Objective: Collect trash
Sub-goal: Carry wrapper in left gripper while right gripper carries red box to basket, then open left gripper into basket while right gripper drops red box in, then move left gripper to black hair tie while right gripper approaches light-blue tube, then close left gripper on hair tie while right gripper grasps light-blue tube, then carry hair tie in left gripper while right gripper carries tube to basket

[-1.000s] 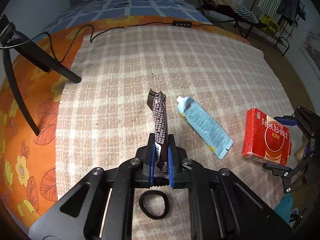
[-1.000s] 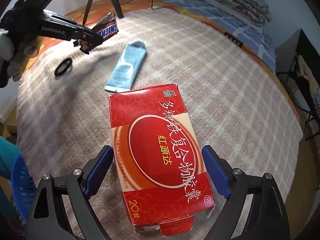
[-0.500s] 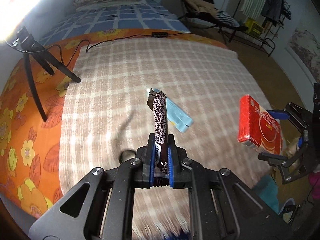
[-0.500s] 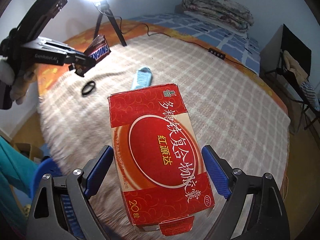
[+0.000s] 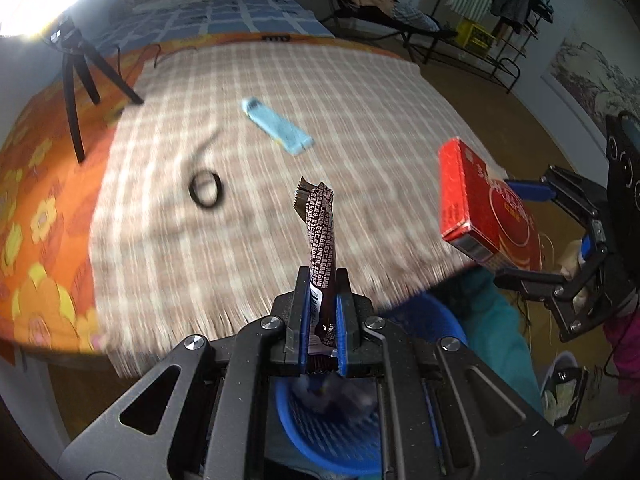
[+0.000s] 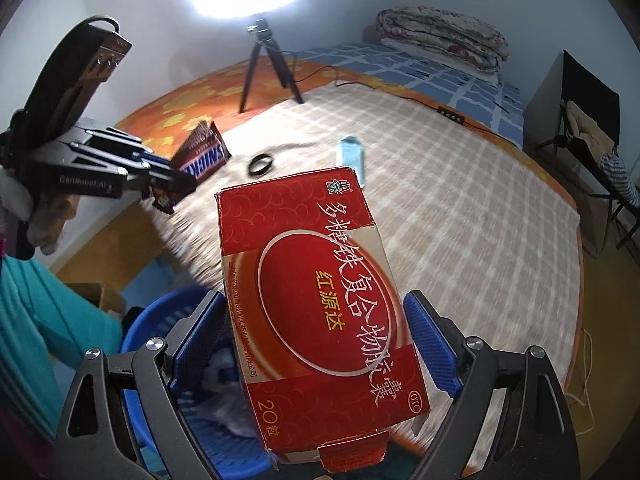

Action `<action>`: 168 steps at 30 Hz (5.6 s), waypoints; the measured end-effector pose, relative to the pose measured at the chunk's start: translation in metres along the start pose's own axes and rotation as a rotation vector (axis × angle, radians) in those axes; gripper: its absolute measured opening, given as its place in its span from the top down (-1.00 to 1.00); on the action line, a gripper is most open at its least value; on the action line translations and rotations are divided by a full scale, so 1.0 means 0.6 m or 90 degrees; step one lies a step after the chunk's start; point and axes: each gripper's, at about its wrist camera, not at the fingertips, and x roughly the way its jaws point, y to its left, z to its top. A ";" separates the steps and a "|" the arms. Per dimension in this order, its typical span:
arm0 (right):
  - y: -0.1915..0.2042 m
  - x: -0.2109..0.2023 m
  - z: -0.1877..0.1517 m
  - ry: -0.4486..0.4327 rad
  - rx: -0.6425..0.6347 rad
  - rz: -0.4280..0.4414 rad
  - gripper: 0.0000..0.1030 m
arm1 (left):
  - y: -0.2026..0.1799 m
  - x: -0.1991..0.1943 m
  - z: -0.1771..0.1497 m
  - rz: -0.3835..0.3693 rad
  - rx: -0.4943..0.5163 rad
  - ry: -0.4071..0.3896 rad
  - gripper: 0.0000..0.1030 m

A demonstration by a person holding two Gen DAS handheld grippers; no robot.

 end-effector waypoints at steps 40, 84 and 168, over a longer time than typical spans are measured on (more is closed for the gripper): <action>0.150 0.076 -0.196 0.121 0.010 0.032 -0.76 | -0.060 0.105 -0.220 -0.006 0.017 0.179 0.41; 0.091 0.059 -0.140 0.096 0.056 -0.053 -0.76 | -0.001 0.057 -0.101 0.048 -0.032 0.073 0.07; -0.107 0.257 0.211 -0.009 0.151 -0.033 0.34 | 0.111 0.103 0.125 0.143 -0.043 -0.031 0.87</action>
